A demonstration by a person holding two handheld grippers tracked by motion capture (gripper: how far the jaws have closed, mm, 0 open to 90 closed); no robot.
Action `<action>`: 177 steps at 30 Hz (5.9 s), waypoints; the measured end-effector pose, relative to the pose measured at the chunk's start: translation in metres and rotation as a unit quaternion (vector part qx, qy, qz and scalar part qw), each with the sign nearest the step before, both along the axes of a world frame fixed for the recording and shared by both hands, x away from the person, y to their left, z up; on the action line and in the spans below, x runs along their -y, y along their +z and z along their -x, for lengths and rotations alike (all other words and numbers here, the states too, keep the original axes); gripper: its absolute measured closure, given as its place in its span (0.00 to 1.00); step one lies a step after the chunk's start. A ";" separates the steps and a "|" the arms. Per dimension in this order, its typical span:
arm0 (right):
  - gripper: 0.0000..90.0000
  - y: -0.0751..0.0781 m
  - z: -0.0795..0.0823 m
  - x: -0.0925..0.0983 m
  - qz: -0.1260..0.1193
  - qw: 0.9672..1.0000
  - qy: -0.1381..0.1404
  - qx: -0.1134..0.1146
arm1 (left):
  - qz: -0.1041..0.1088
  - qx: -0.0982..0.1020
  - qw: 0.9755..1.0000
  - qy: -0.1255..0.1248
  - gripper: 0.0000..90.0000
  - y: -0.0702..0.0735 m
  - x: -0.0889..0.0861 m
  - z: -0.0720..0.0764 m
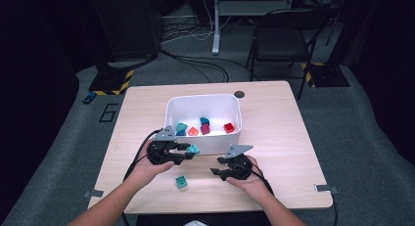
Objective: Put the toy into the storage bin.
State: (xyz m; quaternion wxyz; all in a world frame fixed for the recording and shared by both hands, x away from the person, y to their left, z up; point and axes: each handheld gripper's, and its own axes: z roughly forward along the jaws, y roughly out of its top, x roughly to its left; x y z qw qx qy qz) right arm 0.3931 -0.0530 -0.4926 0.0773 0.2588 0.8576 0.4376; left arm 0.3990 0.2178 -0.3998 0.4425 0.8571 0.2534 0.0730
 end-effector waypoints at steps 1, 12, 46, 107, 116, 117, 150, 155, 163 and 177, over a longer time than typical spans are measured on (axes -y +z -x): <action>0.53 0.000 -0.001 0.000 0.001 1.000 0.002 0.003 | 0.003 0.002 1.000 -0.003 0.65 0.007 0.000 -0.002; 0.53 0.000 -0.001 0.000 0.002 1.000 0.002 0.003 | 0.016 0.003 1.000 -0.010 0.65 0.040 0.001 -0.022; 0.53 -0.003 -0.002 0.002 0.006 1.000 -0.001 -0.001 | 0.005 0.018 1.000 -0.002 0.65 0.064 0.042 -0.112; 0.53 -0.007 -0.003 -0.001 0.018 1.000 0.005 0.000 | -0.008 0.037 0.999 0.010 0.53 0.062 0.047 -0.121; 0.53 -0.007 -0.003 -0.002 0.019 1.000 0.003 -0.001 | -0.011 0.054 0.998 0.009 0.52 0.080 0.014 -0.088; 0.53 -0.007 -0.003 -0.002 0.019 1.000 0.002 0.000 | -0.008 0.052 0.999 0.010 0.52 0.080 0.011 -0.084; 0.53 -0.009 -0.002 -0.004 0.023 1.000 -0.001 -0.003 | 0.005 0.056 0.998 -0.022 0.51 0.040 -0.038 0.013; 0.53 -0.009 -0.002 -0.004 0.023 1.000 -0.001 -0.003 | 0.006 0.057 0.998 -0.020 0.51 0.027 -0.042 0.020; 0.53 -0.009 -0.002 -0.005 0.023 1.000 0.000 -0.003 | -0.006 0.039 0.999 -0.007 0.51 -0.016 -0.043 0.027; 0.53 -0.008 -0.002 -0.004 0.023 1.000 -0.005 -0.006 | -0.017 -0.009 1.000 -0.014 0.51 -0.077 -0.035 0.028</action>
